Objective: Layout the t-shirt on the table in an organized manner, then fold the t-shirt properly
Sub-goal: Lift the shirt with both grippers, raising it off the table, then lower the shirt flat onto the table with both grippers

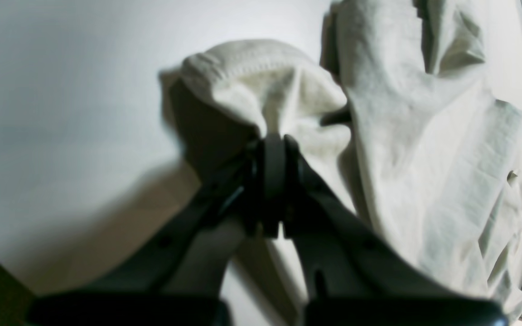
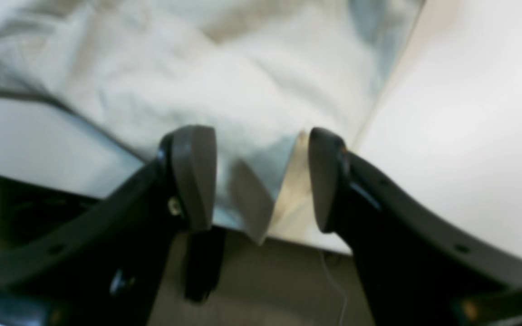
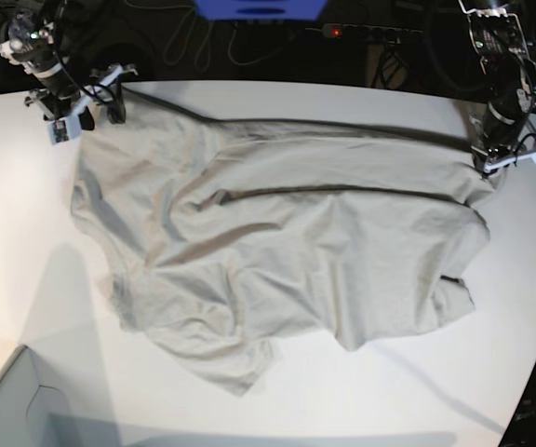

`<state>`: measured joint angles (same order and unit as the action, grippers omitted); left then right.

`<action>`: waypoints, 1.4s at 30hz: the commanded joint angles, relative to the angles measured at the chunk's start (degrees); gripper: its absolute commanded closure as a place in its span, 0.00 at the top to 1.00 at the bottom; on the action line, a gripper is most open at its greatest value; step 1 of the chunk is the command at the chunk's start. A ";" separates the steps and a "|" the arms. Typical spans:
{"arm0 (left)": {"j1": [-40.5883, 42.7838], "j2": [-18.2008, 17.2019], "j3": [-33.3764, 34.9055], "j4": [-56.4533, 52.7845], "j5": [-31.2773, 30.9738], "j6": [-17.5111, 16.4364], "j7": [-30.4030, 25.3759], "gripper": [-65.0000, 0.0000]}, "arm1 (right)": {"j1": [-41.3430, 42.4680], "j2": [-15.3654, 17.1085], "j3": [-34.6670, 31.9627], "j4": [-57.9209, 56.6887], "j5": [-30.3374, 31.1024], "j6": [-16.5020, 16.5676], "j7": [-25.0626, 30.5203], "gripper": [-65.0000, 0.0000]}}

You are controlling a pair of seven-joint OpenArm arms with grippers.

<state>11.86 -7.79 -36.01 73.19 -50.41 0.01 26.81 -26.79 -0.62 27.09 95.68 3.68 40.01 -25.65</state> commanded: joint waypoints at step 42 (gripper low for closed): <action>-45.40 -16.60 36.49 3.87 3.34 0.30 -0.65 0.00 | 62.87 4.01 4.95 -5.35 -15.86 -0.01 1.25 0.00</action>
<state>-31.64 -23.75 0.95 76.12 -46.81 0.36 28.08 34.33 2.85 32.32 89.41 -12.95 40.23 -26.17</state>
